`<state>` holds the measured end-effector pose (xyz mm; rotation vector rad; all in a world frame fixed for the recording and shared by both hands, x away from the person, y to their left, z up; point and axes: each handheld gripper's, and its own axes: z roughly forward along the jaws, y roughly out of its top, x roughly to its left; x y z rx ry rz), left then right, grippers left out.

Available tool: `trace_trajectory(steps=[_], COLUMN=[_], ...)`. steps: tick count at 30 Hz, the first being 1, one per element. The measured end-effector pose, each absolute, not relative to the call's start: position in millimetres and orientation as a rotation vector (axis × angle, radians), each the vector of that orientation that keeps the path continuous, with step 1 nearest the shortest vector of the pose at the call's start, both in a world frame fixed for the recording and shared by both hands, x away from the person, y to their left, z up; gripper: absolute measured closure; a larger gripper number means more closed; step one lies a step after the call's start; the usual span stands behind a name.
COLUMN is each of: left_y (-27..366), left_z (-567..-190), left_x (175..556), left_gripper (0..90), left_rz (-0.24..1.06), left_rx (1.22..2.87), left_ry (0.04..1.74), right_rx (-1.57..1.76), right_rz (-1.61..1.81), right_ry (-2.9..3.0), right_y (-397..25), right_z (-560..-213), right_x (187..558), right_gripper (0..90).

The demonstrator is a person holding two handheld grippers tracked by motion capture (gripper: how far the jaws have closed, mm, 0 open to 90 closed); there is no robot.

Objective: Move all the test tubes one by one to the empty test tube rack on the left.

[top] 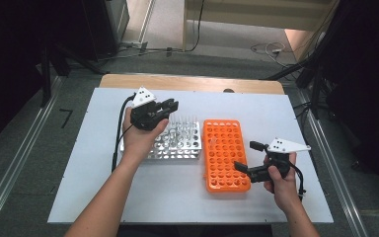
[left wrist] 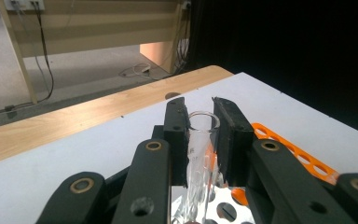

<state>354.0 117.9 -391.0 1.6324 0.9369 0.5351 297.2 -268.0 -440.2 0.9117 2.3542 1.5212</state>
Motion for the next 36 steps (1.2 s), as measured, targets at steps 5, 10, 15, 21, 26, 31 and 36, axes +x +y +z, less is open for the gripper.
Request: trace_trajectory(steps=[5,10,15,21,26,31,36], left_y=[118,118,116,110,106,106,106], left_z=[-395,-399,-402,-406,-413,-420,-424], left_x=[359,363,365,364,362,361,360], left_gripper=[75.2,75.2,75.1,75.1,75.1,74.9,74.4], left_rz=[0.55,0.559,0.568,0.576,0.59,0.578,0.563], left_rx=[1.638,1.636,1.648,1.666,1.693,1.714,1.726], left_ry=[0.951,0.97,0.975,0.997,1.001,1.027,1.041], right_rx=[0.911,0.913,0.908,0.912,0.912,0.906,0.906], right_rz=[1.52,1.518,1.516,1.519,1.519,1.519,1.518], right_ry=[2.355,2.355,2.356,2.353,2.353,2.354,2.356], right_y=[-267,-267,-266,-267,-267,-266,-266], right_z=[-440,-440,-440,-440,-440,-440,-441], right_x=[297,297,297,297,297,297,297], right_gripper=[0.0,0.0,0.0,0.0,0.0,0.0,0.0])
